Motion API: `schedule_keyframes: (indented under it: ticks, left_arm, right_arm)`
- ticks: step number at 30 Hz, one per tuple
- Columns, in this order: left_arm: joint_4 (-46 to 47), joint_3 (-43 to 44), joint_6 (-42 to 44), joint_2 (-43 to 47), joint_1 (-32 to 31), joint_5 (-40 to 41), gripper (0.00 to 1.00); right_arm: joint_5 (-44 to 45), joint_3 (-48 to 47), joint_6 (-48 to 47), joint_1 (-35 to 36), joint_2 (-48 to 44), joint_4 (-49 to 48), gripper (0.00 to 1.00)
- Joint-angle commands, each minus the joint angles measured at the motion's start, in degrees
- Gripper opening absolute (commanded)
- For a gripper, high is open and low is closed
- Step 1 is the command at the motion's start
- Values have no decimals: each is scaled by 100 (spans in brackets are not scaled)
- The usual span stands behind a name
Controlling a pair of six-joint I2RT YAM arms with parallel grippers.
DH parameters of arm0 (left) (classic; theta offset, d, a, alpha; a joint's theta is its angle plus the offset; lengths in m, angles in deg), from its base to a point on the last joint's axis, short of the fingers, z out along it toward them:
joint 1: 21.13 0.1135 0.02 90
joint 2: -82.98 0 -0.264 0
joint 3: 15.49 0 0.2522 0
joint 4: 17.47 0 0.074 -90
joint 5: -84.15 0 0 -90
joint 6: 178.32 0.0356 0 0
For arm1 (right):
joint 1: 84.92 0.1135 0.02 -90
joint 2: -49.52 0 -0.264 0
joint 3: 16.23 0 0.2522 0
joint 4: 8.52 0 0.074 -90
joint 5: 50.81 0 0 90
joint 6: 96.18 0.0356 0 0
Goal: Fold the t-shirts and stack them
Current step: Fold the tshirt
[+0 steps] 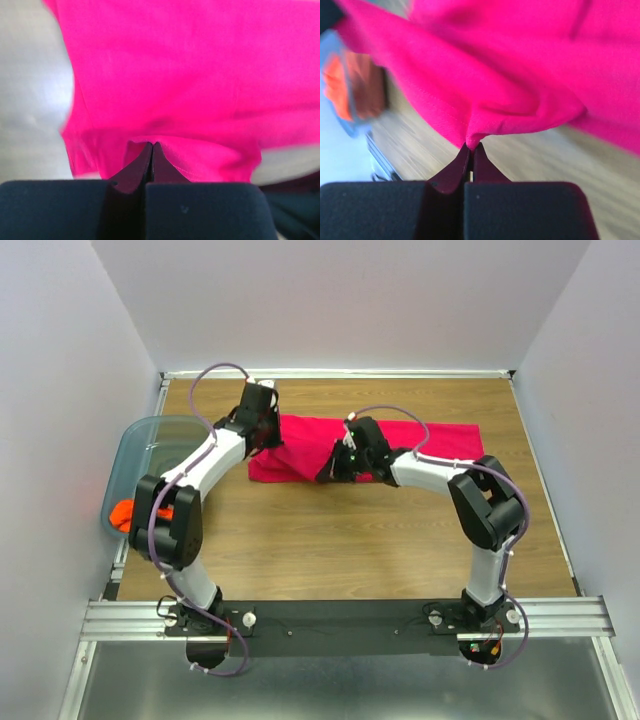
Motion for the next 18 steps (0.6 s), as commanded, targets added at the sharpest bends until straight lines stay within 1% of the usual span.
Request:
schedule_keyframes:
  ticks: [1, 8, 15, 18]
  left_arm:
    - [-111, 706, 411, -605, 64, 415, 0]
    - [72, 1646, 464, -1387, 81, 319, 0]
    - [126, 2166, 447, -1810, 81, 318, 0]
    - [170, 2193, 411, -1941, 81, 318, 0]
  right_arm:
    - [414, -532, -69, -293, 298, 138, 1]
    - [616, -1350, -122, -540, 834, 147, 1]
    - [696, -1465, 1, -715, 1098, 147, 1]
    - [661, -1561, -34, -777, 1248, 147, 4]
